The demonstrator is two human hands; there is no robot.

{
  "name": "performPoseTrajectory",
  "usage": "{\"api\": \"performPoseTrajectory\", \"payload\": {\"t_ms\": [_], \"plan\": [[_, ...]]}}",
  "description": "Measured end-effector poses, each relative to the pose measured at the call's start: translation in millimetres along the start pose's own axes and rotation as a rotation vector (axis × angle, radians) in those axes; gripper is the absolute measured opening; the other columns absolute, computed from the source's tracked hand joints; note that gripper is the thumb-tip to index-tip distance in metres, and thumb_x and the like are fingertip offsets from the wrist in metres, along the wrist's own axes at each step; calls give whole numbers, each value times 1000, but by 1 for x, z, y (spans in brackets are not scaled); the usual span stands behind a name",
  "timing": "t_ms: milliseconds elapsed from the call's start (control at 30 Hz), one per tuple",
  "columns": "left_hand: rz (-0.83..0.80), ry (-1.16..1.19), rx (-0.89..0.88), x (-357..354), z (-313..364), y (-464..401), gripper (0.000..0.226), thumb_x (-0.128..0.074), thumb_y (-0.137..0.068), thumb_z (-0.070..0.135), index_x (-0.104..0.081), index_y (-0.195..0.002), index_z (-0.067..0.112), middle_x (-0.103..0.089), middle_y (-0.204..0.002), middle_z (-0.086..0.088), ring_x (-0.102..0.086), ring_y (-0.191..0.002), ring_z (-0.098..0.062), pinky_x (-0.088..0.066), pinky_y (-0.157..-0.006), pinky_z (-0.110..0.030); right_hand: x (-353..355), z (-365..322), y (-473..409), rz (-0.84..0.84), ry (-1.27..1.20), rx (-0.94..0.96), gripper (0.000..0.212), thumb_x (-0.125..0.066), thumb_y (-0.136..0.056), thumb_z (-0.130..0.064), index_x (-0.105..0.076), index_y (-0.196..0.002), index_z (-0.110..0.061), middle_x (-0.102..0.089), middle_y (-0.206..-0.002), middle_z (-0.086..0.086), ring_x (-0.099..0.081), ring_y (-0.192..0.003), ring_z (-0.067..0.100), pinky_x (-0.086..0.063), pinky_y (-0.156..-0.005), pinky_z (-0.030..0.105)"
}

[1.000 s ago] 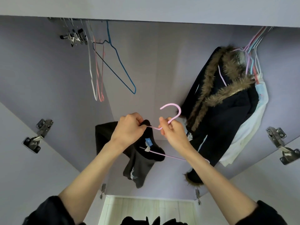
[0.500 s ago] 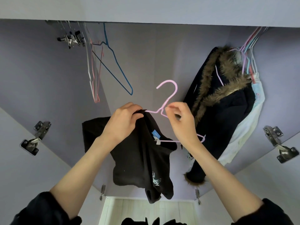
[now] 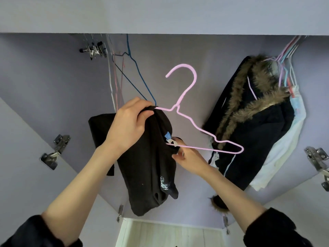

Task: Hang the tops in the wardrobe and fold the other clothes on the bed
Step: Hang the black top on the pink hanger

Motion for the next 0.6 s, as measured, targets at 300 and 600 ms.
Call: {"api": "performPoseTrajectory", "payload": {"t_ms": [300,600], "plan": [[96,-70,131,33,-38,7,19,-55,-93,9,-65,-108,5,-56,-92,2,-49,-83,-6,-34,-76,-2,29,44,-10,-33,419,-105,19,-50,-93,-39,-46,-87,-21,-61,-82,0,-60,-92,30,-37,-68,28],[-39,-184,243,20,-73,28,21,-54,-92,10,-64,-110,6,-57,-92,-8,-56,-85,-23,-43,-76,-32,95,30,8,89,447,27,23,-55,-94,-29,-64,-106,-13,-54,-92,-4,-56,-84,20,-40,-69,27]]}}
Point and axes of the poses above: each hand's wrist, its own y-axis away from the middle knuckle, its own x-axis out of the back of the hand, z = x × y, the point moved 2 cm from there along -y, towards the middle knuckle
